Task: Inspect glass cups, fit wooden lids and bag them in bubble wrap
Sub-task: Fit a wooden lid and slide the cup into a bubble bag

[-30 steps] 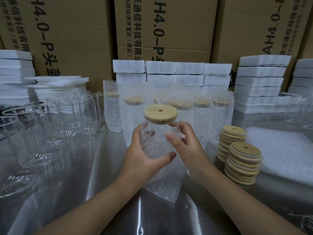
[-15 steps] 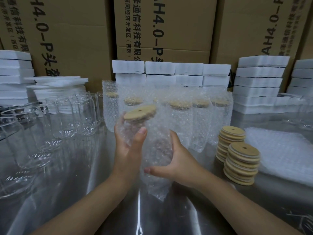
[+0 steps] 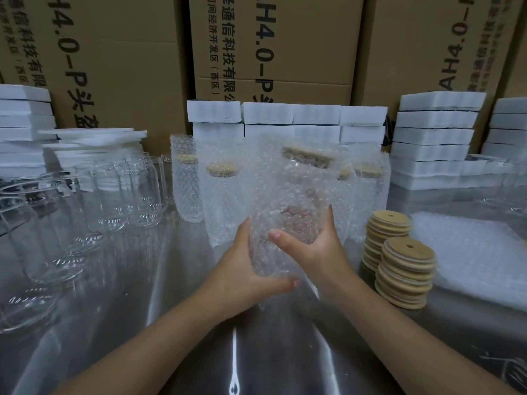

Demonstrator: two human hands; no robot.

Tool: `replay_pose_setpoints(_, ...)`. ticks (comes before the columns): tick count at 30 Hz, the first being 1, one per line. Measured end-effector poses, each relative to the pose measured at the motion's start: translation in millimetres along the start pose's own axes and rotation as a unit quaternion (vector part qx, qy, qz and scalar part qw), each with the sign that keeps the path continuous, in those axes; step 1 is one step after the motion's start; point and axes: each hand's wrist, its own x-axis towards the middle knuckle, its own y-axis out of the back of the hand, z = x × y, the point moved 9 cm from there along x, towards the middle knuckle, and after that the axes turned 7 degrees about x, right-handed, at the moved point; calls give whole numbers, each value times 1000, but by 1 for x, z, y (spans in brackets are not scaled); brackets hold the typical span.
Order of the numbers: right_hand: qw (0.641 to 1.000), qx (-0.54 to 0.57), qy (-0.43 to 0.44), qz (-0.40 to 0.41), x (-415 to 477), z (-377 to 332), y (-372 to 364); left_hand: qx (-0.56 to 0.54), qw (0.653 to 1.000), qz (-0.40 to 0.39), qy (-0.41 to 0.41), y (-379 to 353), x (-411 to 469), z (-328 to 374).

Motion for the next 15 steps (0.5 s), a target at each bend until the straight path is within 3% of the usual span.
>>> replay_pose_setpoints(15,1000,9,1,1,4,6,-3,28,999,24,13,1,-3,-3)
